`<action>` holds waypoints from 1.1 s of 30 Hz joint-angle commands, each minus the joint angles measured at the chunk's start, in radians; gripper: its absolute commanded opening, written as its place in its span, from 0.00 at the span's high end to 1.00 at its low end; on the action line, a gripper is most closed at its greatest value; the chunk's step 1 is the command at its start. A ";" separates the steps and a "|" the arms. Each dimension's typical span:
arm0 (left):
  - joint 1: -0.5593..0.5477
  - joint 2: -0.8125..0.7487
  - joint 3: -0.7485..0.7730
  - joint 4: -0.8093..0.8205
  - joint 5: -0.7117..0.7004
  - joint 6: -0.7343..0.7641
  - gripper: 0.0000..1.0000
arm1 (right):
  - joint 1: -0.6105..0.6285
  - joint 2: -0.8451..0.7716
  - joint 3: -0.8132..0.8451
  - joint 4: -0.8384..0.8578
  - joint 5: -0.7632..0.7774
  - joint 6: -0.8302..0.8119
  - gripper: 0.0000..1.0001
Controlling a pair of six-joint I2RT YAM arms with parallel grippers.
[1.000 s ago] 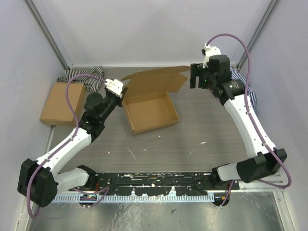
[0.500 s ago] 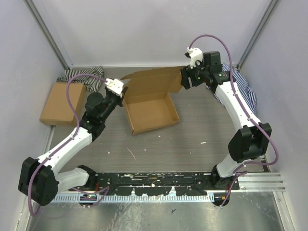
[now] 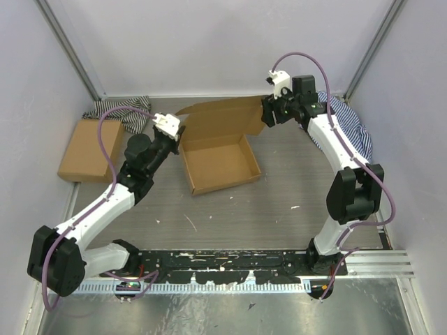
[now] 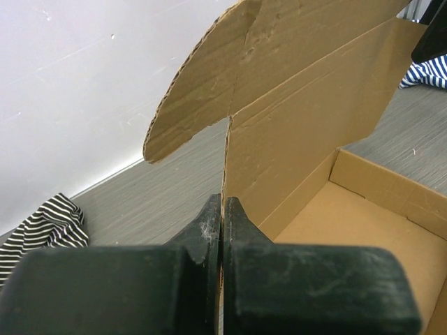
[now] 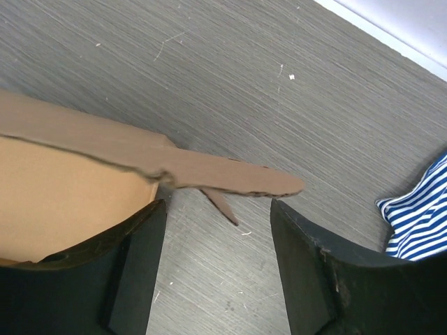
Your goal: Fold the paper box
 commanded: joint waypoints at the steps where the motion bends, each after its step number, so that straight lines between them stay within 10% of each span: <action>1: -0.003 0.003 0.003 0.066 -0.011 -0.004 0.96 | -0.015 0.016 0.021 0.076 -0.046 -0.004 0.35; 12: -0.003 0.027 0.009 0.061 -0.016 -0.050 0.94 | -0.001 0.029 0.007 0.087 -0.172 0.109 0.64; 33: -0.005 0.059 0.030 -0.008 -0.070 -0.254 0.72 | 0.243 -0.223 -0.244 0.180 0.325 0.328 0.90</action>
